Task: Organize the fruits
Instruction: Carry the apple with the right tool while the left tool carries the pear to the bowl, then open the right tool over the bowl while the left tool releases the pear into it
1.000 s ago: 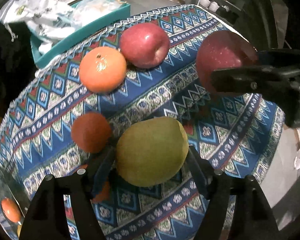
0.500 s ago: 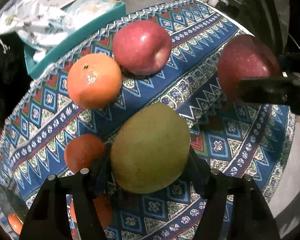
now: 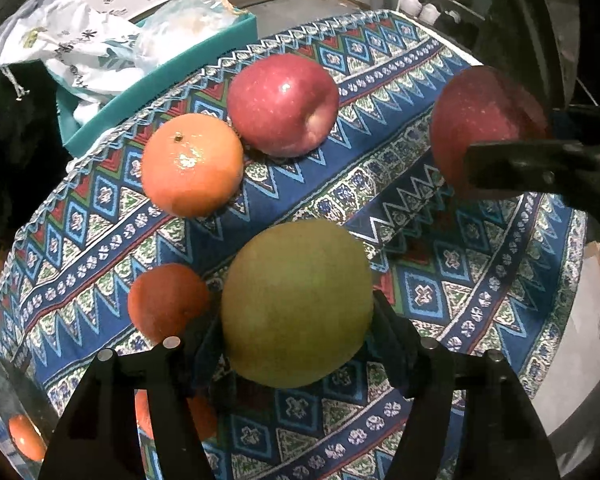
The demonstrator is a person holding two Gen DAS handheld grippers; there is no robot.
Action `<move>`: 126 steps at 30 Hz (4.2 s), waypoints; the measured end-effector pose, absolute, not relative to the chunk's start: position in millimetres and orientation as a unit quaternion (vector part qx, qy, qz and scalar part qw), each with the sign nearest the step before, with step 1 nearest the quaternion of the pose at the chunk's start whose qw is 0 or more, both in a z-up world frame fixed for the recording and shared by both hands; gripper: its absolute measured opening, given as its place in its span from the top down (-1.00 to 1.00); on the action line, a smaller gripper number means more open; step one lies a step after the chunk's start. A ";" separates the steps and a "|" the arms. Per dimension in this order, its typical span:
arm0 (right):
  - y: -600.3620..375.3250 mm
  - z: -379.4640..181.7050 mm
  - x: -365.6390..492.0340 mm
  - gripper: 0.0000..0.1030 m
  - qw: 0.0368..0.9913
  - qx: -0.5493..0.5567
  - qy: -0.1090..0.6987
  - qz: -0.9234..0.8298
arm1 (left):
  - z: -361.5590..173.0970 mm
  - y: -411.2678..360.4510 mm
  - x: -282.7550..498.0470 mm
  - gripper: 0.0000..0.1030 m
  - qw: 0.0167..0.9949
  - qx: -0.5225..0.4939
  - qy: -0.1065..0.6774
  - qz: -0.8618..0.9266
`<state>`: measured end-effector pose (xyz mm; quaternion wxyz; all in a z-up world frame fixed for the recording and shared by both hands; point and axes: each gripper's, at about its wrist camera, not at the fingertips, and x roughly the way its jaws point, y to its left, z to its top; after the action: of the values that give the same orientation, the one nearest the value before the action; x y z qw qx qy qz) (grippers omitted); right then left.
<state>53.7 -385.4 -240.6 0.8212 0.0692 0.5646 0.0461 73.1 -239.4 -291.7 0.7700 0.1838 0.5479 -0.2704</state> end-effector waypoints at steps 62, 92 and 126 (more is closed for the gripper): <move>-168.5 -111.6 55.9 -0.49 0.866 -0.043 0.444 0.227 | -124.9 -2.6 21.6 -0.34 0.885 0.004 0.445 -0.139; -30.1 -185.4 97.8 -0.49 0.799 -0.067 0.518 0.299 | -225.2 111.3 21.1 -0.34 0.841 -0.067 0.534 -0.047; -0.6 -258.2 101.2 -0.50 0.750 -0.068 0.584 0.301 | -256.6 115.4 25.7 -0.13 0.822 -0.077 0.564 -0.023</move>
<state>101.2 -0.6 -258.2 0.7505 -0.0679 0.5843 0.3013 25.7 115.4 -256.6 0.8221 -0.0766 0.5637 -0.0225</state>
